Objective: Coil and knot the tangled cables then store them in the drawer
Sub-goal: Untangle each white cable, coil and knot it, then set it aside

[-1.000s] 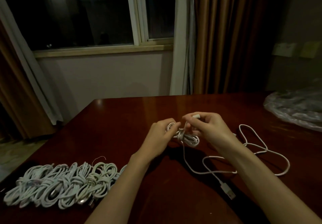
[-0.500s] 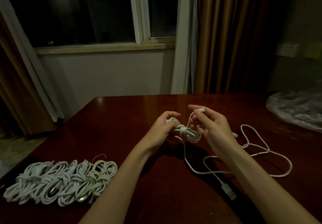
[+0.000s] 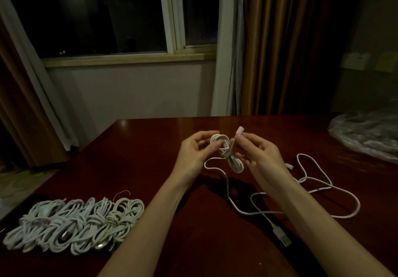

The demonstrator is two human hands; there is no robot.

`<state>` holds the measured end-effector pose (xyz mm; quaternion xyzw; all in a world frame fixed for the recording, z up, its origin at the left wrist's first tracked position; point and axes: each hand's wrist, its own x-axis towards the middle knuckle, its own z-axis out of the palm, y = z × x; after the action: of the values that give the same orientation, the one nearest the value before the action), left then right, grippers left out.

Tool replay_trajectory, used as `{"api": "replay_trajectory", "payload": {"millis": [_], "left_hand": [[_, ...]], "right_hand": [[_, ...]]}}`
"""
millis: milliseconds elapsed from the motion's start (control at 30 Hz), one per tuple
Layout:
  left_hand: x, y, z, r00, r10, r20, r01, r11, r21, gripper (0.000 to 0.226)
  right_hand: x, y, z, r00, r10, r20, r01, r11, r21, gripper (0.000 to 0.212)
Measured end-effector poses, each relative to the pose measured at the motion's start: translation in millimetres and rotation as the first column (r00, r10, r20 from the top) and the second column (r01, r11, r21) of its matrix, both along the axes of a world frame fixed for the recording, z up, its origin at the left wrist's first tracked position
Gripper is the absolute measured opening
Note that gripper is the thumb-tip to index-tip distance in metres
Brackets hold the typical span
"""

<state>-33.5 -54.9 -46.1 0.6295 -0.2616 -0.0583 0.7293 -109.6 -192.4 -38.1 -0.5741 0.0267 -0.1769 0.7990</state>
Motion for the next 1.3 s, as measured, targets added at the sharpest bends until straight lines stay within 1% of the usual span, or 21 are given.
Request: {"api": "replay_trajectory", "payload": {"millis": [67,133,200,300,400,500,567,633,700,767,833,867,933,967,1033,1100,1167,1233,1300], "left_hand": [[2.0,3.0,-0.1,0.998,0.039,0.043,-0.039,0.999,0.007,0.019],[0.1,4.1,0.5,0.997,0.038,0.069,-0.040,0.999,0.028,0.019],[-2.4,3.1,0.7,0.991,0.055,0.122,-0.062,0.997,0.048,0.020],[-3.4,2.0,2.6,0.977,0.095,0.189,-0.105,0.993,0.046,0.021],[-5.7,0.1,4.2,0.968,0.080,0.238,-0.096,0.994,0.058,0.022],[-7.1,-2.1,3.9,0.954,0.055,0.294,-0.087,0.991,0.099,0.023],[-7.0,-3.6,1.8,0.938,0.046,0.343,-0.103,0.983,0.151,0.023],[-8.5,-5.5,-0.3,0.934,0.025,0.358,-0.099,0.977,0.191,0.021],[-10.6,-6.9,-1.6,0.944,0.002,0.330,-0.073,0.977,0.202,0.019],[-12.9,-7.0,-1.3,0.960,-0.023,0.280,-0.029,0.983,0.182,0.018],[-13.8,-6.3,-0.8,0.976,-0.072,0.207,0.041,0.988,0.151,0.022],[-14.3,-6.0,-0.8,0.980,-0.110,0.168,0.087,0.986,0.140,0.027],[-15.8,-7.1,-2.2,0.975,-0.196,0.104,0.182,0.974,0.137,0.044],[-16.7,-8.4,-3.2,0.972,-0.209,0.106,0.192,0.969,0.153,0.051],[-17.4,-10.6,-4.4,0.973,-0.189,0.132,0.167,0.972,0.163,0.056],[-16.7,-10.4,-3.3,0.983,-0.164,0.084,0.155,0.982,0.112,0.054],[-12.8,-6.4,-0.9,0.993,-0.114,0.024,0.112,0.991,0.066,0.048],[-7.1,-1.9,0.7,0.998,-0.049,-0.038,0.050,0.999,0.017,0.039],[-4.0,-0.3,0.2,0.994,-0.028,-0.109,0.026,0.999,-0.026,0.034]], "right_hand": [[-1.1,-0.4,0.1,0.997,0.070,-0.024,-0.072,0.993,-0.096,0.033],[-2.4,-1.3,-0.4,0.992,0.116,-0.056,-0.125,0.974,-0.188,0.026],[-2.1,-4.0,-0.8,0.989,0.110,-0.103,-0.134,0.954,-0.269,0.021],[0.1,-6.7,-0.4,0.982,0.091,-0.163,-0.144,0.926,-0.349,0.018],[2.3,-9.8,-1.6,0.987,0.026,-0.160,-0.090,0.907,-0.410,0.015],[2.6,-10.4,-2.8,0.990,-0.028,-0.140,-0.033,0.909,-0.416,0.014],[2.8,-10.1,-4.0,0.990,-0.097,-0.104,0.038,0.887,-0.460,0.009],[4.0,-10.4,-6.5,0.982,-0.187,-0.032,0.144,0.842,-0.521,0.014],[5.1,-10.9,-9.3,0.974,-0.226,0.026,0.200,0.794,-0.574,0.017],[4.6,-11.0,-11.7,0.968,-0.242,0.058,0.223,0.740,-0.634,0.016],[4.2,-13.8,-12.8,0.962,-0.258,0.092,0.249,0.680,-0.689,0.013],[4.8,-15.8,-13.1,0.962,-0.255,0.102,0.252,0.672,-0.697,0.011],[6.8,-19.7,-14.9,0.964,-0.251,0.092,0.247,0.707,-0.662,0.009],[8.0,-20.9,-16.1,0.963,-0.255,0.080,0.247,0.734,-0.632,0.009],[9.9,-20.2,-17.7,0.961,-0.267,0.074,0.258,0.766,-0.589,0.009],[10.3,-17.3,-17.3,0.965,-0.249,0.086,0.255,0.802,-0.540,0.007],[9.1,-15.0,-14.9,0.978,-0.186,0.095,0.208,0.842,-0.497,0.003],[7.4,-12.3,-12.9,0.988,-0.107,0.111,0.149,0.840,-0.521,0.007],[6.2,-8.2,-13.7,0.989,-0.060,0.132,0.124,0.823,-0.555,0.015]]}}
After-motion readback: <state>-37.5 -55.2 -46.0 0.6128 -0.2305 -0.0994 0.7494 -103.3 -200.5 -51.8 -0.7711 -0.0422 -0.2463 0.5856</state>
